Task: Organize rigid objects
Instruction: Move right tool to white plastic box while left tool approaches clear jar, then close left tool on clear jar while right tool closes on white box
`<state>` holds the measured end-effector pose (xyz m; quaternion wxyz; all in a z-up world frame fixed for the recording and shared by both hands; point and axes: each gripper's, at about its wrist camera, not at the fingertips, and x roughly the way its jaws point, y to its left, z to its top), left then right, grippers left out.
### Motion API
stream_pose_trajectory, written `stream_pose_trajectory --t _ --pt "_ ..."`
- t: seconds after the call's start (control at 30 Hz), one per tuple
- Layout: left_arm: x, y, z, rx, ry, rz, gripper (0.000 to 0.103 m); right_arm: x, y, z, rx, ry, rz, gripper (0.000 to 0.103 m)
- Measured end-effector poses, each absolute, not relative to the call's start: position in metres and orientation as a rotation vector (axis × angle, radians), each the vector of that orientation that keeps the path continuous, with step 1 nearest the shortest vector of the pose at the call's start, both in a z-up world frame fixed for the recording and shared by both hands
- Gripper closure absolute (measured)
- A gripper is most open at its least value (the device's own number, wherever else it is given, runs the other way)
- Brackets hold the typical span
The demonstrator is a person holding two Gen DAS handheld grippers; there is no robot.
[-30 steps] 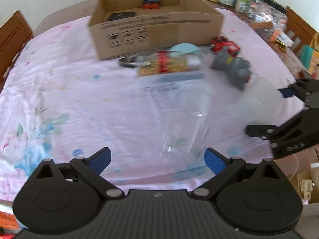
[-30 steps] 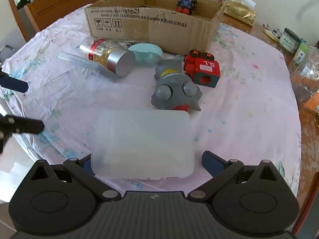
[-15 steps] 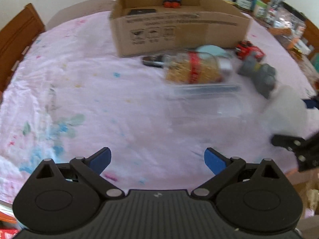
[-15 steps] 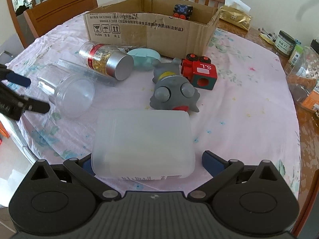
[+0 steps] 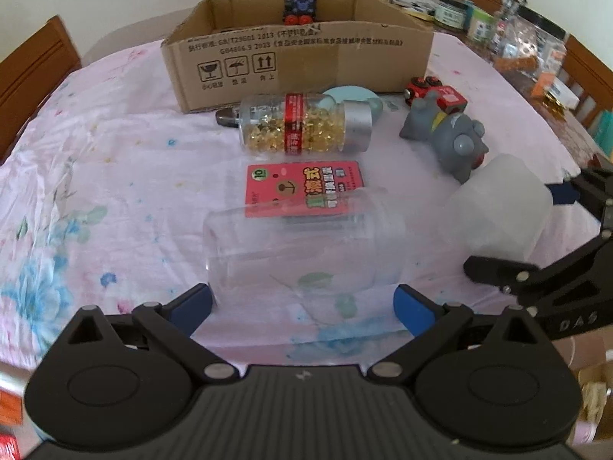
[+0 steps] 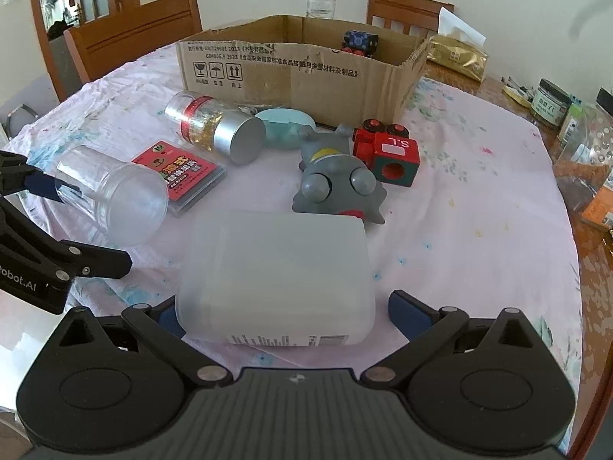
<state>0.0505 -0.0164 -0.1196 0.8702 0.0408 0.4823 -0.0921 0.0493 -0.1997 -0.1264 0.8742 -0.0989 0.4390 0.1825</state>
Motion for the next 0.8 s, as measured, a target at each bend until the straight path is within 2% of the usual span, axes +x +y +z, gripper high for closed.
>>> stream_pose_trajectory --t 0.33,0.53,0.6,0.8 --pt "0.059 -0.029 -0.104 0.068 0.928 -0.064 0.003 0.049 -0.194 -0.125 -0.242 0.937 0.436 0.0" --pt "0.06 -0.031 -0.104 0.066 0.93 -0.021 0.007 0.045 -0.184 -0.125 -0.236 0.936 0.428 0.0" --pt "0.062 -0.032 -0.104 0.062 0.944 -0.025 0.013 0.046 -0.182 -0.124 -0.238 0.948 0.419 0.0" --pt "0.063 -0.024 -0.104 0.044 0.942 -0.03 0.013 0.051 -0.174 -0.119 -0.293 0.973 0.403 0.0"
